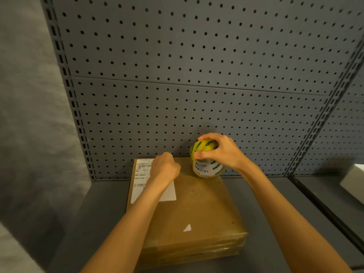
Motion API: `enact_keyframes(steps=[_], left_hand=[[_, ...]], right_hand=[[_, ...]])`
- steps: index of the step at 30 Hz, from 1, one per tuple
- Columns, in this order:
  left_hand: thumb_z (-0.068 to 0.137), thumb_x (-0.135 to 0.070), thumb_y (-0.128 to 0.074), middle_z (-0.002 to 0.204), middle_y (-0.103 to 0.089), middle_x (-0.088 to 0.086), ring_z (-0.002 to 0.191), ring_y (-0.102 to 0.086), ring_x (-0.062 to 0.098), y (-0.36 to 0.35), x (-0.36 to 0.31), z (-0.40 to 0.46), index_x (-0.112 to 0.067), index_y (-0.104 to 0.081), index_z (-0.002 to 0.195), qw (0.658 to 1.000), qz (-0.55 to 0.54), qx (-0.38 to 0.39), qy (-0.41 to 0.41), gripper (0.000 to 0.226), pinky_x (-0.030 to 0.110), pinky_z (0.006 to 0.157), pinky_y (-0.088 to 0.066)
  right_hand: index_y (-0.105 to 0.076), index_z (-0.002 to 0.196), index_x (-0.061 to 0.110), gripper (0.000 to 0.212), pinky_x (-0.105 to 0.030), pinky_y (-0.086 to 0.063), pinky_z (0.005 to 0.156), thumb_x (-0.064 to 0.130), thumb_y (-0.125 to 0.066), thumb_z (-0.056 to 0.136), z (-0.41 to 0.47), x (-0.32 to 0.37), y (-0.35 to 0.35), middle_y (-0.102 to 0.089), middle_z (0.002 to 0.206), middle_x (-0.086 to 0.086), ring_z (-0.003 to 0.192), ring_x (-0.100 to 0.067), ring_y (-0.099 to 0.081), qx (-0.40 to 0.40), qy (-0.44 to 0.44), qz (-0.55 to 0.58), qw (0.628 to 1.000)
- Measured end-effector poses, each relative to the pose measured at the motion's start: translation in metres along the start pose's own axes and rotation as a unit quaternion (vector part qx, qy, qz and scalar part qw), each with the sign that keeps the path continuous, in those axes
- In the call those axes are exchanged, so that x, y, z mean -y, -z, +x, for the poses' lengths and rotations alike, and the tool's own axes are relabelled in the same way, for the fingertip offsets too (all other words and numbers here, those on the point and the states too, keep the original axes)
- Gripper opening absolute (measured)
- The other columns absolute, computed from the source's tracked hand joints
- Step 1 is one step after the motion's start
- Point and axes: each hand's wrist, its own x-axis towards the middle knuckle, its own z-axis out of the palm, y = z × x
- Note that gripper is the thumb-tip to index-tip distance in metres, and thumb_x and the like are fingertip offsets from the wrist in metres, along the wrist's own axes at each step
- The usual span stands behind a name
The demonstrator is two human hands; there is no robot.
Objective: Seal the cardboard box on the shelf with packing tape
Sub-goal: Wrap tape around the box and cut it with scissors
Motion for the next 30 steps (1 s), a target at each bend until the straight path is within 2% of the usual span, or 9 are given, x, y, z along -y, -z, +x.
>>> enact_keyframes(steps=[5,9,12,15,21,27,30], left_hand=[[0.094,-0.015,-0.051,0.095,-0.061,0.012,0.082,-0.051,0.025,-0.002,-0.002,-0.006,-0.009,-0.056,0.086,0.999,0.039,-0.009,-0.019,0.011,0.032,0.066,-0.040],[0.095,-0.014,-0.049,0.109,-0.061,0.013,0.099,-0.057,0.029,-0.004,-0.004,-0.012,-0.006,-0.058,0.106,0.997,0.075,-0.018,-0.021,0.016,0.032,0.070,-0.042],[0.093,-0.017,-0.053,0.115,-0.059,0.014,0.107,-0.056,0.031,-0.003,-0.002,-0.014,-0.006,-0.050,0.118,0.997,0.069,-0.032,-0.009,0.028,0.033,0.074,-0.043],[0.089,-0.020,-0.057,0.116,-0.057,0.014,0.107,-0.056,0.032,-0.002,0.001,-0.015,-0.005,-0.043,0.122,0.998,0.042,-0.044,-0.002,0.038,0.034,0.074,-0.043],[0.090,-0.020,-0.056,0.114,-0.060,0.014,0.106,-0.057,0.032,-0.005,0.000,-0.016,-0.005,-0.048,0.118,0.996,0.057,-0.074,-0.014,0.033,0.035,0.078,-0.046],[0.092,-0.024,-0.058,0.115,-0.059,0.015,0.105,-0.058,0.032,-0.003,0.011,-0.016,-0.005,-0.043,0.124,0.999,0.017,-0.031,-0.033,0.039,0.039,0.084,-0.052],[0.090,-0.022,-0.062,0.117,-0.058,0.014,0.107,-0.057,0.030,-0.003,0.017,-0.019,-0.005,-0.045,0.123,0.998,-0.003,-0.019,-0.060,0.040,0.037,0.086,-0.050]], right_hand=[[-0.060,0.116,0.025,0.053,-0.026,-0.049,0.082,0.041,-0.079,0.070,0.001,0.003,-0.004,-0.055,0.115,0.001,0.102,-0.015,-0.054,0.012,0.021,-0.050,0.998],[-0.058,0.120,0.023,0.057,-0.028,-0.045,0.083,0.042,-0.079,0.071,-0.001,0.007,-0.007,-0.053,0.114,-0.001,0.104,-0.016,-0.049,0.019,0.038,-0.074,0.996],[-0.056,0.121,0.024,0.059,-0.029,-0.043,0.085,0.045,-0.077,0.071,-0.002,0.006,-0.011,-0.051,0.113,0.001,0.106,-0.016,-0.047,0.023,0.043,-0.080,0.996],[-0.054,0.122,0.025,0.059,-0.031,-0.043,0.088,0.045,-0.077,0.072,-0.003,0.005,-0.012,-0.050,0.114,0.001,0.107,-0.015,-0.045,0.019,0.043,-0.081,0.996],[-0.053,0.121,0.025,0.062,-0.027,-0.036,0.083,0.051,-0.074,0.069,-0.006,0.002,-0.014,-0.046,0.108,0.007,0.107,-0.013,-0.042,0.010,0.048,-0.072,0.996],[-0.053,0.122,0.024,0.056,-0.033,-0.039,0.092,0.043,-0.075,0.074,-0.009,0.002,-0.015,-0.044,0.110,0.007,0.112,-0.014,-0.040,0.009,0.043,-0.069,0.997],[-0.052,0.123,0.024,0.056,-0.035,-0.039,0.094,0.043,-0.075,0.075,-0.010,0.003,-0.015,-0.044,0.111,0.006,0.113,-0.016,-0.039,0.008,0.041,-0.073,0.996]])
